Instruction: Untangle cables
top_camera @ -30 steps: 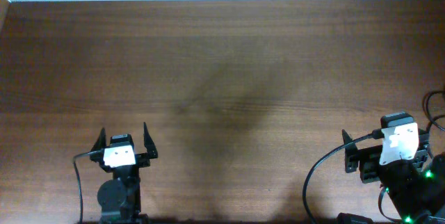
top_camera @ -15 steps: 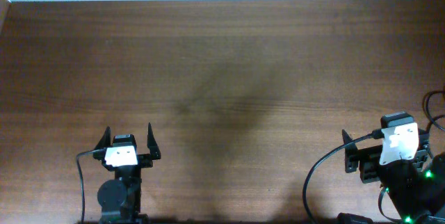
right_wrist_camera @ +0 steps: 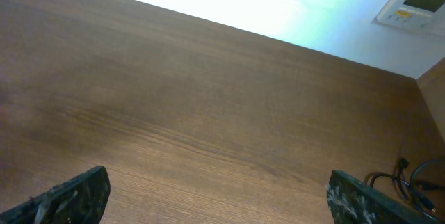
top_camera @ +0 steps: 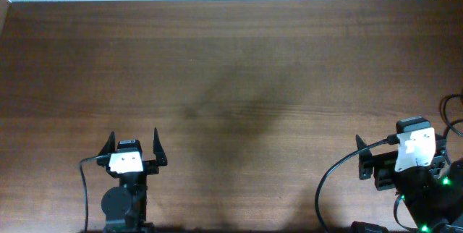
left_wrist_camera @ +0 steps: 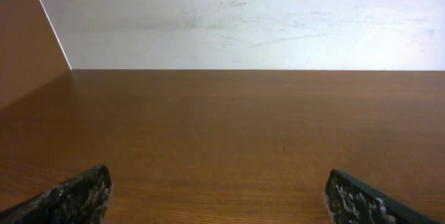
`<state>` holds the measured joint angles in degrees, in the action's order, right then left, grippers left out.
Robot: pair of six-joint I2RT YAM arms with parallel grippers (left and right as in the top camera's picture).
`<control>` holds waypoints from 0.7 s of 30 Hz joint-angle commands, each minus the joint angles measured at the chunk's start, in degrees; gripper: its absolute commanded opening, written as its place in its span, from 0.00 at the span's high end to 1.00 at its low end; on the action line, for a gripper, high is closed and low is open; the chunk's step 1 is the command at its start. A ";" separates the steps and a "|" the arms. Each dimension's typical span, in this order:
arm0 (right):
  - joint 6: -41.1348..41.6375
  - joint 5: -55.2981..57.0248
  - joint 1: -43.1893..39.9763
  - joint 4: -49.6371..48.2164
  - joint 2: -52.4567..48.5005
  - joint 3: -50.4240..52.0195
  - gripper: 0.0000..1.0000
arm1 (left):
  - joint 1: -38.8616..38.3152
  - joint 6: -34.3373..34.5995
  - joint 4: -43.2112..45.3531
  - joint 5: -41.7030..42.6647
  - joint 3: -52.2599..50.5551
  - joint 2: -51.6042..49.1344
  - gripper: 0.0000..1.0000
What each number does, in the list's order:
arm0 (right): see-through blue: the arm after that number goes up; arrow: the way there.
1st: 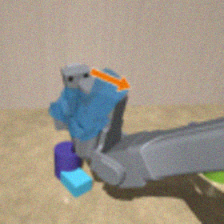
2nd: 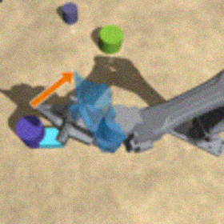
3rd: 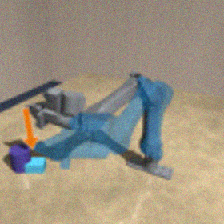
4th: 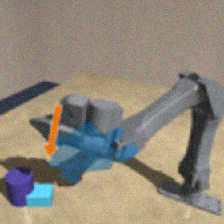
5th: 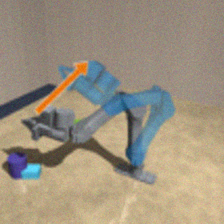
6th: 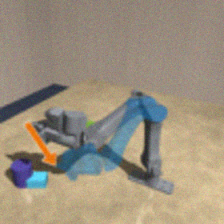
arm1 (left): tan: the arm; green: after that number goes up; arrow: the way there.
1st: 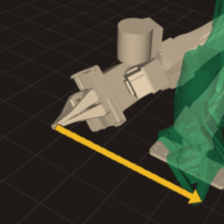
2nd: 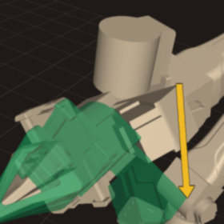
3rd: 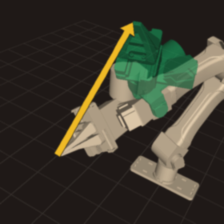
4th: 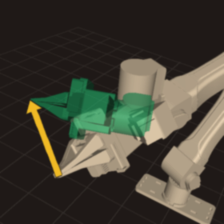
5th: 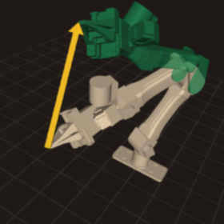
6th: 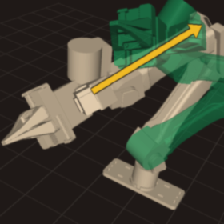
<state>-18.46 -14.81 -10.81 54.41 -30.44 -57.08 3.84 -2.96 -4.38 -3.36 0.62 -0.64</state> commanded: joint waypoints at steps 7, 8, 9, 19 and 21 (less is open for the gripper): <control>-0.17 2.82 0.37 0.61 5.92 3.43 0.01 | 0.42 0.76 -0.42 1.03 -0.04 0.28 0.01; -0.15 3.06 0.37 -1.36 8.90 6.75 0.01 | 0.42 0.79 -0.42 1.03 -0.04 0.28 0.01; -0.11 2.34 0.37 -5.51 12.59 11.47 0.01 | 0.39 0.76 -0.44 1.03 -0.04 0.28 0.01; 15.93 -5.35 0.35 -49.03 30.25 42.75 0.01 | 0.42 0.76 -0.44 1.03 -0.04 0.28 0.01; 15.93 -4.00 0.35 -57.20 30.25 46.12 0.01 | 0.42 0.76 -0.42 1.03 -0.04 0.28 0.01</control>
<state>-4.69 -19.57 -10.76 2.92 -0.91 -14.48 3.90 -2.74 -4.43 -2.94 0.64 -0.64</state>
